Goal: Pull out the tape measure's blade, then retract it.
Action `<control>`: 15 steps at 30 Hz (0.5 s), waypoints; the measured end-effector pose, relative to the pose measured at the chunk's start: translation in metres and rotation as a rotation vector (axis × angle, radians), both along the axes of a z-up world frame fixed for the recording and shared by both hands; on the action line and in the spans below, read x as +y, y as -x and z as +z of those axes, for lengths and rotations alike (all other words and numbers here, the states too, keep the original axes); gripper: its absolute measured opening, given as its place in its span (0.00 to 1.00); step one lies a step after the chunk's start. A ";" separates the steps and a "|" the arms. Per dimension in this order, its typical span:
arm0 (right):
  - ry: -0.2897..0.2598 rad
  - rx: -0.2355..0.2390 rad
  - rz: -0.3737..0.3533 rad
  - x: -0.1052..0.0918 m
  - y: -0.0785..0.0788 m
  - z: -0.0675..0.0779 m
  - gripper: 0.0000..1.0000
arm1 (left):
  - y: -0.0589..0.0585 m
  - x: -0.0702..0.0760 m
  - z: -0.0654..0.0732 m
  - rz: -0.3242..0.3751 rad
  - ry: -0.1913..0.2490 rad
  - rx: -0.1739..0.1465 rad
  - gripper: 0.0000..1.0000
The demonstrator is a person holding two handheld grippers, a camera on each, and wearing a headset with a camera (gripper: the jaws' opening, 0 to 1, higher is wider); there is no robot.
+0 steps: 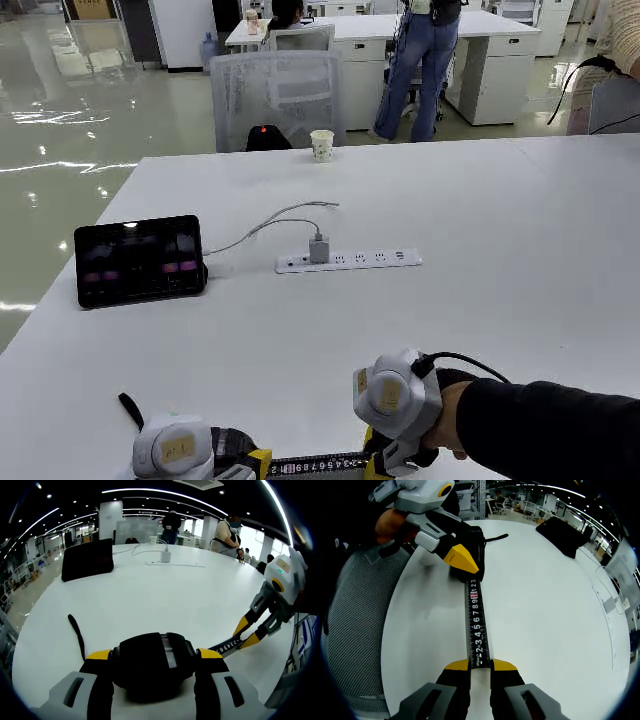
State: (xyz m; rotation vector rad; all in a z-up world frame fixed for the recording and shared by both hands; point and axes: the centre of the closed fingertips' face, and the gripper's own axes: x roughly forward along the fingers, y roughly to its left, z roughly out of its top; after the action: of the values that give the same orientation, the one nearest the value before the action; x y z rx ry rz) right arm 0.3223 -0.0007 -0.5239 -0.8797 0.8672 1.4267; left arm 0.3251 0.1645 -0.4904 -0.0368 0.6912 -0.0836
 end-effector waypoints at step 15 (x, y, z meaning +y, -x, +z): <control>0.006 0.004 0.006 0.009 0.001 0.000 0.11 | 0.001 0.000 0.000 -0.003 -0.002 0.002 0.60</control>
State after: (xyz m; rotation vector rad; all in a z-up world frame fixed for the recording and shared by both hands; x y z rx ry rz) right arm 0.3211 0.0085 -0.5238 -0.8848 0.8729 1.4326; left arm 0.3244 0.1645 -0.4903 -0.0341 0.6928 -0.0864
